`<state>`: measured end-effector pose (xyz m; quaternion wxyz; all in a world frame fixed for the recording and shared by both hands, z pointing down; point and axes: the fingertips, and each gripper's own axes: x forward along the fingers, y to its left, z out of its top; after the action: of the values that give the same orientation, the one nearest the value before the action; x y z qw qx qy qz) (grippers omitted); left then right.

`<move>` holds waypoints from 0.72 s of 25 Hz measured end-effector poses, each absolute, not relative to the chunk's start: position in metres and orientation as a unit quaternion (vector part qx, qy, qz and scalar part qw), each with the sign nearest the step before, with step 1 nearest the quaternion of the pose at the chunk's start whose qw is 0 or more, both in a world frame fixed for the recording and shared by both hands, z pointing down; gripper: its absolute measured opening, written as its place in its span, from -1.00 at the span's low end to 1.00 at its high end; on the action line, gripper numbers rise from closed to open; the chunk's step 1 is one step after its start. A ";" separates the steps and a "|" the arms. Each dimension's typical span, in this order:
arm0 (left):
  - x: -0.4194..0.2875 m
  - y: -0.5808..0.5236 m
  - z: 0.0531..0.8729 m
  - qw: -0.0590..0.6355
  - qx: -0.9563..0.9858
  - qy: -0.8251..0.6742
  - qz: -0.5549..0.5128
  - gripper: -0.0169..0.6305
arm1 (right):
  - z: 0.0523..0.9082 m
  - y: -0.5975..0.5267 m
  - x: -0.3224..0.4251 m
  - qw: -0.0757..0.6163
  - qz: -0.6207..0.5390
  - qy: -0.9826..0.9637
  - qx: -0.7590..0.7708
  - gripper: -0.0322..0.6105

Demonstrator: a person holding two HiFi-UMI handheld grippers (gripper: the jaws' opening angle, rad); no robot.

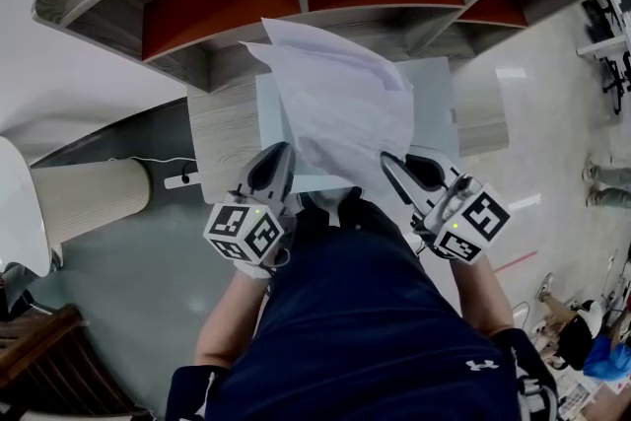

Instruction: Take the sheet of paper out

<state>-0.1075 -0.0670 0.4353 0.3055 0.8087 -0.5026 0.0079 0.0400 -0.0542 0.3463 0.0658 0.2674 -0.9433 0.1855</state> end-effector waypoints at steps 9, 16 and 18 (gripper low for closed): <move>-0.106 -0.065 0.438 0.309 0.809 -0.501 0.009 -0.83 | 0.348 -0.053 0.042 0.065 0.189 -0.941 0.272 -0.86; -0.106 -0.066 0.438 0.309 0.809 -0.501 0.010 -0.83 | 0.348 -0.053 0.042 0.066 0.190 -0.941 0.271 -0.85; -0.106 -0.066 0.438 0.310 0.808 -0.500 0.010 -0.83 | 0.349 -0.053 0.042 0.066 0.191 -0.941 0.270 -0.85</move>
<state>-0.1060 -0.0658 0.4383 0.3098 0.8085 -0.5003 0.0100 0.0421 -0.0532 0.3490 0.0658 0.2704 -0.9413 0.1912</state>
